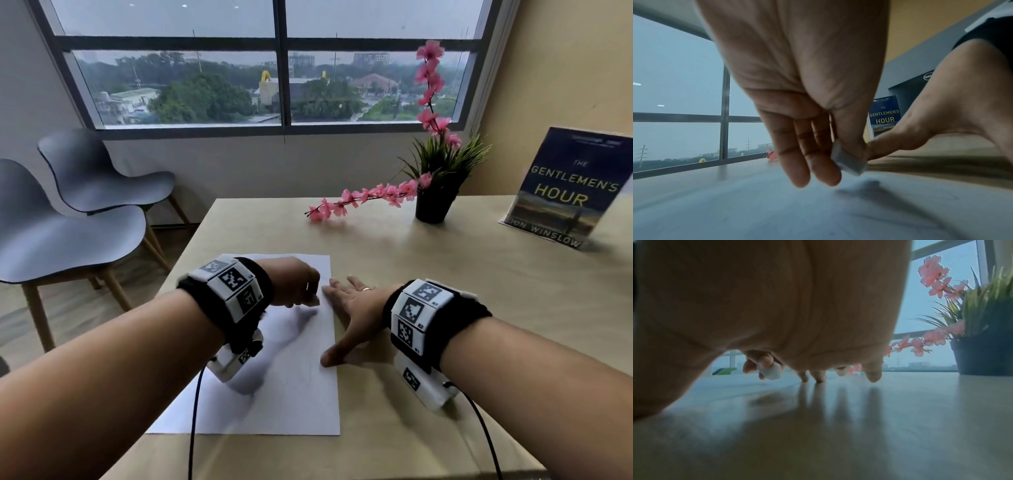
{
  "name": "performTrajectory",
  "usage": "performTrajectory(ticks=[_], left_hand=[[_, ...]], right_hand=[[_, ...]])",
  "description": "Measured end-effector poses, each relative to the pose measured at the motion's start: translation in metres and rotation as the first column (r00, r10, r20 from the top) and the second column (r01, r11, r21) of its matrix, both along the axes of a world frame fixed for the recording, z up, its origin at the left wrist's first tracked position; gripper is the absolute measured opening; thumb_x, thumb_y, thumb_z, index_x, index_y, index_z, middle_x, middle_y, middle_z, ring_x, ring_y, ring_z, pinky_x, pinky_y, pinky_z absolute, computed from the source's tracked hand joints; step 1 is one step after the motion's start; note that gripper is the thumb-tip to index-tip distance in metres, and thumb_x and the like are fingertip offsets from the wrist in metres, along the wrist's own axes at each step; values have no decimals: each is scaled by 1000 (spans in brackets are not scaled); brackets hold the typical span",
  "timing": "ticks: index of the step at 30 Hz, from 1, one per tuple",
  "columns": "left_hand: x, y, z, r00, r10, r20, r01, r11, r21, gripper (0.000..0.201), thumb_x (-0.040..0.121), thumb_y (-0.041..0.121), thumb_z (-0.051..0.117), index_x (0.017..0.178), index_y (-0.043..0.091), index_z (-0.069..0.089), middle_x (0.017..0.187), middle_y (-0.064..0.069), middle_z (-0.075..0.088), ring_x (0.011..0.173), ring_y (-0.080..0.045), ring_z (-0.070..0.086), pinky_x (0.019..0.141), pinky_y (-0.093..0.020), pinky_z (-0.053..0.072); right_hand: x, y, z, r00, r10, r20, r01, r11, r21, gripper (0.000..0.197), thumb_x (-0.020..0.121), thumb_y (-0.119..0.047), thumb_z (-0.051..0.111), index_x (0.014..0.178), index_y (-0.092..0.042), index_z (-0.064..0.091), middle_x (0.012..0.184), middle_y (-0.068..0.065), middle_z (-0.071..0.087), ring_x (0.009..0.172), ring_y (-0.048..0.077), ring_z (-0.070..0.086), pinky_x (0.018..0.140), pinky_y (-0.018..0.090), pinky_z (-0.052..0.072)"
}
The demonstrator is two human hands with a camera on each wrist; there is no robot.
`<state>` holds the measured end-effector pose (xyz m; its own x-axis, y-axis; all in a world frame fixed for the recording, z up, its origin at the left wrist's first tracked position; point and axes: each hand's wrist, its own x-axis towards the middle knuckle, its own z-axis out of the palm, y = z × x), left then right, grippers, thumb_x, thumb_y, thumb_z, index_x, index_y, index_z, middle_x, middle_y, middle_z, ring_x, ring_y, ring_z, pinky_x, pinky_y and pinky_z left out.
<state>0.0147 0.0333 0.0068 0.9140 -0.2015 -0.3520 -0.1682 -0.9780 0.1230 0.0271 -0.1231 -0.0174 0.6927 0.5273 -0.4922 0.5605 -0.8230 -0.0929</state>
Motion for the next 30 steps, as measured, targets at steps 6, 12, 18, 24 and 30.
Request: performTrajectory(ticks=[6, 12, 18, 24, 30], left_hand=[[-13, -11, -1, 992, -121, 48, 112, 981, 156, 31, 93, 38, 53, 110, 15, 64, 105, -4, 66, 95, -23, 60, 79, -29, 45], [-6, -11, -2, 988, -135, 75, 128, 988, 88, 28, 92, 34, 58, 109, 13, 63, 116, -5, 58, 105, -24, 56, 86, -32, 44], [-12, -16, -5, 988, -152, -40, 155, 984, 83, 22, 90, 33, 60, 103, 16, 65, 110, -6, 65, 97, -26, 62, 83, -32, 48], [-11, -16, 3, 984, -171, 41, 165, 979, 117, 27, 92, 34, 57, 108, 13, 64, 114, -5, 64, 102, -26, 59, 89, -33, 48], [-24, -14, -2, 978, -204, -47, 208, 971, 121, 25, 92, 36, 56, 107, 18, 63, 113, -3, 62, 98, -22, 58, 78, -29, 42]], right_hand=[[2, -1, -3, 1000, -5, 4, 5, 1000, 1, 127, 65, -75, 67, 154, -29, -10, 161, -11, -17, 147, 17, -20, 121, 44, -2], [2, 0, -2, 1000, 10, -8, -10, 1000, 16, 124, 67, -72, 69, 154, -29, -9, 161, -13, -16, 148, 18, -15, 120, 42, 0], [1, -1, 1, 1000, -5, -19, 5, 1000, 4, 127, 66, -72, 69, 152, -31, -14, 160, -16, -16, 148, 16, -16, 120, 43, 0], [0, -1, 3, 1000, -5, -24, 5, 1000, -5, 124, 67, -72, 68, 153, -31, -11, 159, -17, -17, 148, 16, -15, 121, 44, 2], [2, 0, 1, 999, -10, -37, 9, 1000, -5, 127, 66, -73, 68, 154, -29, -12, 160, -16, -17, 148, 17, -15, 119, 43, 0]])
